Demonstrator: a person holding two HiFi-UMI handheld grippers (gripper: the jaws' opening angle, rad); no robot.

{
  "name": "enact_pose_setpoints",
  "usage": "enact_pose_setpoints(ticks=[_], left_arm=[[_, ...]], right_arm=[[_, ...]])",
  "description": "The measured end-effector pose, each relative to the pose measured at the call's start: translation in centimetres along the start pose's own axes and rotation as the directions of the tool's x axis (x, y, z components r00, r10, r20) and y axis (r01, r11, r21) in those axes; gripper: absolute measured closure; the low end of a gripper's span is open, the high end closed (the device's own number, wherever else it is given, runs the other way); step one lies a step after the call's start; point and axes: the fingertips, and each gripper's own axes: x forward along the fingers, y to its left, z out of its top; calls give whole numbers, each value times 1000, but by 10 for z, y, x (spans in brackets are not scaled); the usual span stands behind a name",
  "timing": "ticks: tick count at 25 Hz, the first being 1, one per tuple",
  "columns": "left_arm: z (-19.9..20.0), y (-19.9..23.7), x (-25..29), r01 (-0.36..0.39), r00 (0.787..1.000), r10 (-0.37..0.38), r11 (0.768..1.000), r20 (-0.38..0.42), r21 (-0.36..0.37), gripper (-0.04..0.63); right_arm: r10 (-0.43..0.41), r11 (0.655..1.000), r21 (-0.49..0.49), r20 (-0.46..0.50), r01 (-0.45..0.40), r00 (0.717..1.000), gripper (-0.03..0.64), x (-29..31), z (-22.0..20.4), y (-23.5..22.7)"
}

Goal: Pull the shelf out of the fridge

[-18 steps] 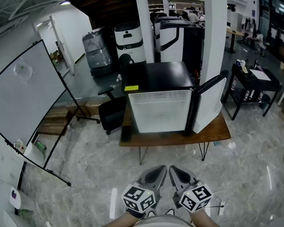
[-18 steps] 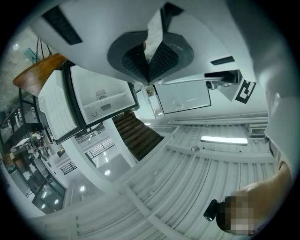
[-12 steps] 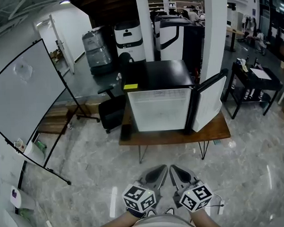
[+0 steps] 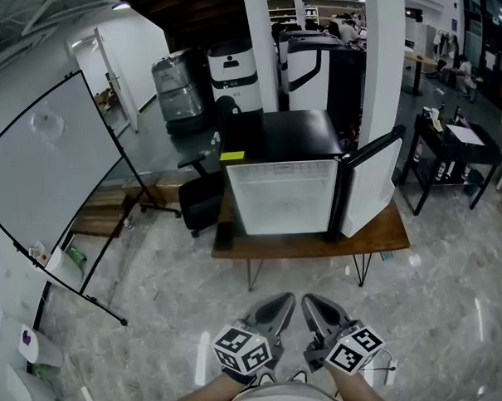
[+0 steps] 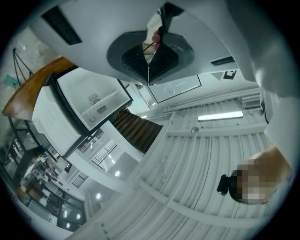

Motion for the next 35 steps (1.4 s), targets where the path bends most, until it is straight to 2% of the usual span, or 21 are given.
enact_pose_setpoints(ticks=[2, 8, 15, 19, 27, 35], left_arm=[[1, -1, 4, -13, 1000, 13, 1000, 0, 11, 589], [-4, -6, 18, -64, 998, 65, 996, -22, 59, 589], [0, 1, 30, -105, 994, 106, 992, -14, 68, 589], [1, 15, 37, -120, 993, 121, 991, -14, 63, 589], [15, 68, 64, -120, 993, 120, 992, 8, 41, 589], [53, 148, 114, -64, 998, 64, 994, 11, 92, 589]], right_arm=[[9, 999, 33, 13, -10, 1000, 595, -3, 4, -4], [10, 1000, -15, -1, -10, 1000, 595, -10, 10, -13], [17, 999, -52, -8, -17, 1000, 595, -7, 18, -21], [13, 999, -32, -17, -14, 1000, 595, 4, 16, -31], [-8, 1000, 20, -28, 8, 1000, 595, 57, 14, -68], [-54, 996, 64, -1, 54, 999, 595, 159, 24, -127]])
